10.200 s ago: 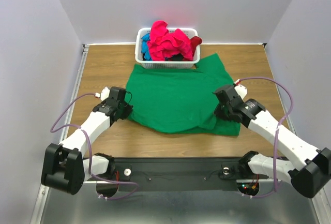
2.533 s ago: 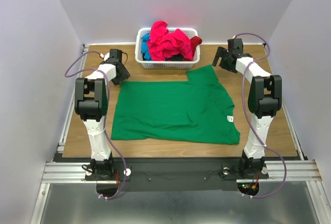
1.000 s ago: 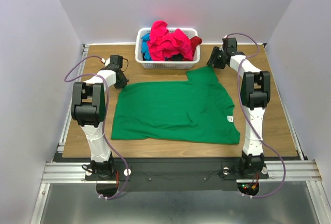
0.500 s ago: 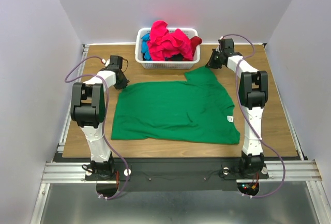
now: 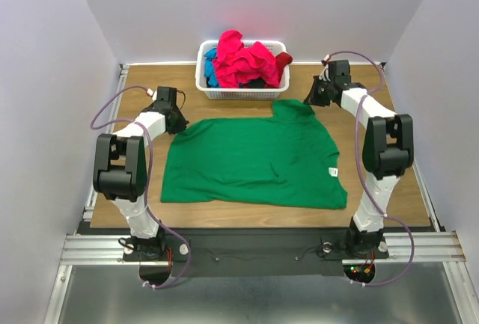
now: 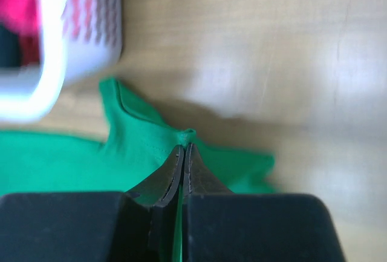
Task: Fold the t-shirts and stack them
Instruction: Fold the tshirt
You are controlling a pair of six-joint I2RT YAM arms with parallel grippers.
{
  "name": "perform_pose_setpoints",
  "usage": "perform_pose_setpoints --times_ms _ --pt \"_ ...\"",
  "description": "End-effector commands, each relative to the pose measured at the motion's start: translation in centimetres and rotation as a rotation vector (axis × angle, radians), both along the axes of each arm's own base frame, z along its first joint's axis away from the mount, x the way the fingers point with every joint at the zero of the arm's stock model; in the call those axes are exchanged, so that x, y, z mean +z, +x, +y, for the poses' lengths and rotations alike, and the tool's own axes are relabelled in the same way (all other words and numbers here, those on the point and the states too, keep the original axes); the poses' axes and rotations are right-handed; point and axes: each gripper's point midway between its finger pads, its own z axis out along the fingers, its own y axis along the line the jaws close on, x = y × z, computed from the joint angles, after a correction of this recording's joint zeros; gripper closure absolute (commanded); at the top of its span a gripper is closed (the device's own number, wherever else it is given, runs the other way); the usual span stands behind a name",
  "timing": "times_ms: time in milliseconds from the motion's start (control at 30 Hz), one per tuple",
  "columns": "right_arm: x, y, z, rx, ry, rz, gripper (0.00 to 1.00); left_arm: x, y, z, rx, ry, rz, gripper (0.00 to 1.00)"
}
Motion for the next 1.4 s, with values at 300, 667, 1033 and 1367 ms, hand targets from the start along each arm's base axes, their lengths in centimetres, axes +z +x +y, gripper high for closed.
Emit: perform_pose_setpoints --times_ms 300,667,1033,1367 --pt "6.8 -10.6 -0.1 -0.028 0.060 -0.115 1.00 4.7 -4.4 0.3 0.049 -0.020 -0.138 1.00" --pt "8.9 -18.8 -3.0 -0.146 0.012 -0.158 0.99 5.3 -7.7 1.8 0.101 0.016 -0.144 1.00" --pt "8.5 -23.7 -4.4 -0.196 -0.016 -0.134 1.00 5.0 -11.1 3.8 0.211 0.054 -0.118 1.00" --pt "6.4 -26.5 -5.2 -0.257 -0.018 -0.075 0.99 3.1 -12.6 3.0 0.192 0.011 -0.081 1.00"
